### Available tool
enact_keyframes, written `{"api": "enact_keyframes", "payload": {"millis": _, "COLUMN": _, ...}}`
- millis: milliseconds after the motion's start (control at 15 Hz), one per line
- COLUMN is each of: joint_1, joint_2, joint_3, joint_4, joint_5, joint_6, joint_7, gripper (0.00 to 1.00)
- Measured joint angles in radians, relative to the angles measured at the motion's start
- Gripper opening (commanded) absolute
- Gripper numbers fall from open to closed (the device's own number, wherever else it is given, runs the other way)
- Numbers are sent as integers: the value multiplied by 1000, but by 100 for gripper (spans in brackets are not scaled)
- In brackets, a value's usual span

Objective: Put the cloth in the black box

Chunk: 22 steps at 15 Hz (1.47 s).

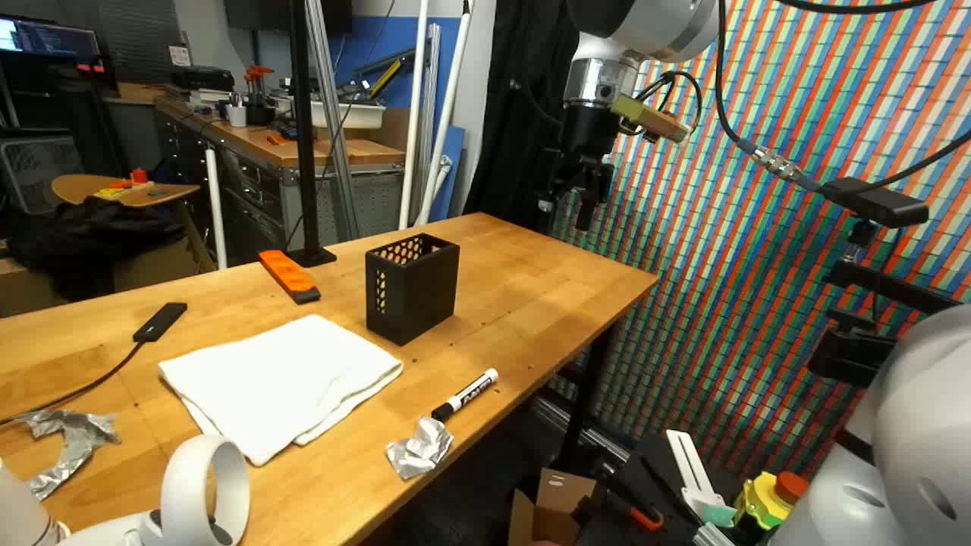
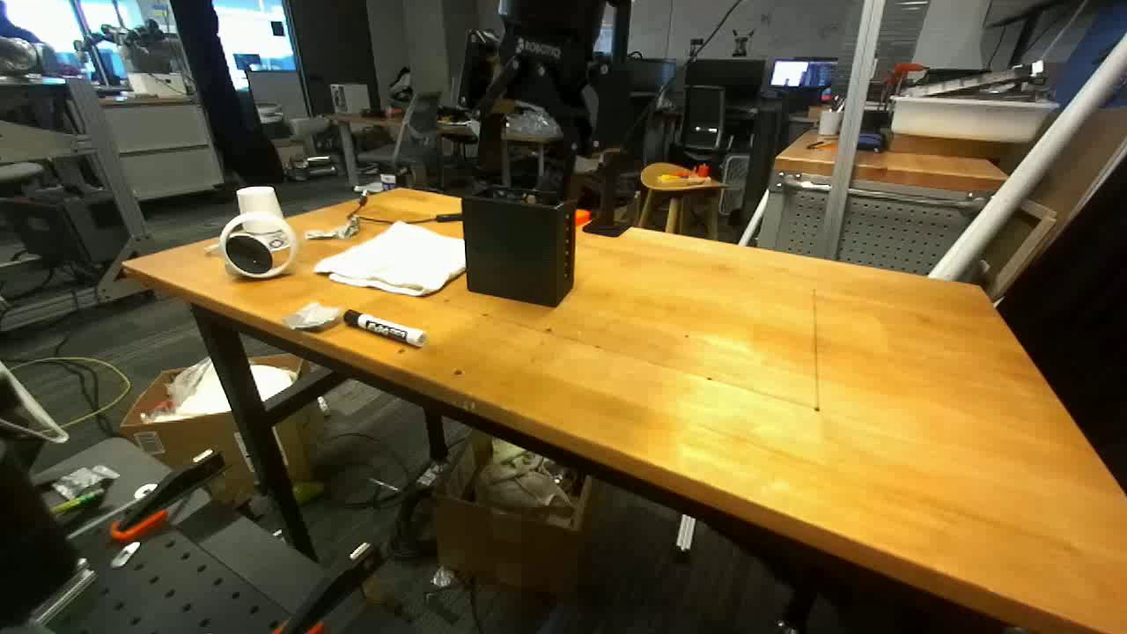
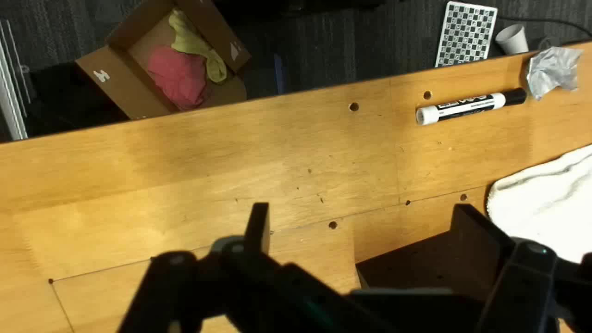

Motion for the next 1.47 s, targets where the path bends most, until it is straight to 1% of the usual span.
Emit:
{"api": "enact_keyframes", "payload": {"millis": 667, "joint_1": 0, "joint_2": -4, "joint_3": 0, "joint_4": 10, "joint_5": 0, "joint_6": 1, "joint_7": 0, "gripper": 100}}
{"api": "enact_keyframes", "payload": {"millis": 800, "joint_1": 0, "joint_2": -4, "joint_3": 13, "joint_4": 8, "joint_5": 4, "joint_6": 0, "joint_7": 0, "gripper": 100}}
{"api": "enact_keyframes", "payload": {"millis": 933, "joint_1": 7, "joint_2": -13, "joint_3": 51, "joint_4": 6, "joint_5": 7, "joint_6": 0, "joint_7": 3, "gripper": 100}}
{"api": "enact_keyframes", "payload": {"millis": 1067, "joint_1": 29, "joint_2": -39, "joint_3": 104, "joint_4": 4, "joint_5": 14, "joint_6": 0, "joint_7": 16, "gripper": 100}}
{"api": "enact_keyframes", "payload": {"millis": 1267, "joint_1": 87, "joint_2": -97, "joint_3": 196, "joint_4": 0, "joint_5": 27, "joint_6": 9, "joint_7": 44, "gripper": 100}}
{"api": "enact_keyframes", "payload": {"millis": 1467, "joint_1": 151, "joint_2": -137, "joint_3": 263, "joint_4": 0, "joint_5": 45, "joint_6": 57, "joint_7": 56, "gripper": 100}}
